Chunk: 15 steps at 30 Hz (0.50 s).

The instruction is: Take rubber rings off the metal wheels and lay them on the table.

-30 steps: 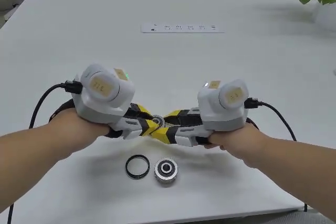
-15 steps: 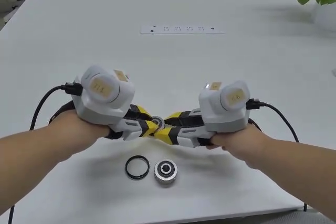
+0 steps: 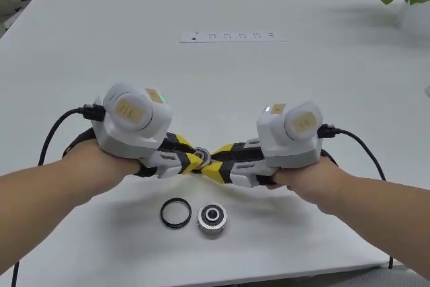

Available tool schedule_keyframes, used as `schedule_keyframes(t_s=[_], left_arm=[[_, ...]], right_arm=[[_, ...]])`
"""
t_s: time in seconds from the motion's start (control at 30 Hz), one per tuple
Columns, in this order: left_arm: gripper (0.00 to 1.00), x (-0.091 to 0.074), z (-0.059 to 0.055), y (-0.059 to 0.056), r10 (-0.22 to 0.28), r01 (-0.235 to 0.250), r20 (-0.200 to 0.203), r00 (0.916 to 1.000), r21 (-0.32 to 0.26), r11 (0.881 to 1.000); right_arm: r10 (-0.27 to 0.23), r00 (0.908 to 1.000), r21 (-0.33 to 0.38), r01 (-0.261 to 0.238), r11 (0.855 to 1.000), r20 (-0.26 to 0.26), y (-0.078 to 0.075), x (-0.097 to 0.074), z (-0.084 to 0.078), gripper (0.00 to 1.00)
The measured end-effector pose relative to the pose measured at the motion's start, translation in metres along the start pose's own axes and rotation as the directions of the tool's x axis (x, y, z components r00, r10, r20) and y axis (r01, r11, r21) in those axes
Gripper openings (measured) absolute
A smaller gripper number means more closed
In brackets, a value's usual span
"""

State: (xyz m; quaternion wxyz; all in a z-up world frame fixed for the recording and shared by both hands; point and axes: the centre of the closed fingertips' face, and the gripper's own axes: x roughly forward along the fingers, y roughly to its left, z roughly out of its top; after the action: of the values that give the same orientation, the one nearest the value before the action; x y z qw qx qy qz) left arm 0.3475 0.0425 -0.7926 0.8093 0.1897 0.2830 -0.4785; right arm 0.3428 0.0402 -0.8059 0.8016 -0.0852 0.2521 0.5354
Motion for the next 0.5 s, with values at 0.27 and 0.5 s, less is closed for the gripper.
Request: schedule_keyframes(t_s=[0.27, 0.5], left_arm=[[0.13, 0.0006, -0.0004, 0.0016, 0.001, -0.001, 0.001, 1.0000, 0.000, 1.000], [0.13, 0.0011, -0.0005, 0.0027, 0.002, -0.002, 0.001, 1.0000, -0.001, 1.000]], right_arm=[[0.001, 1.0000, 0.001, -0.001, 1.000, -0.002, -0.0009, -0.0007, -0.0010, 0.14], [-0.003, 0.9999, 0.010, 0.003, 1.000, -0.010, -0.0047, -0.0027, -0.0035, 0.06]])
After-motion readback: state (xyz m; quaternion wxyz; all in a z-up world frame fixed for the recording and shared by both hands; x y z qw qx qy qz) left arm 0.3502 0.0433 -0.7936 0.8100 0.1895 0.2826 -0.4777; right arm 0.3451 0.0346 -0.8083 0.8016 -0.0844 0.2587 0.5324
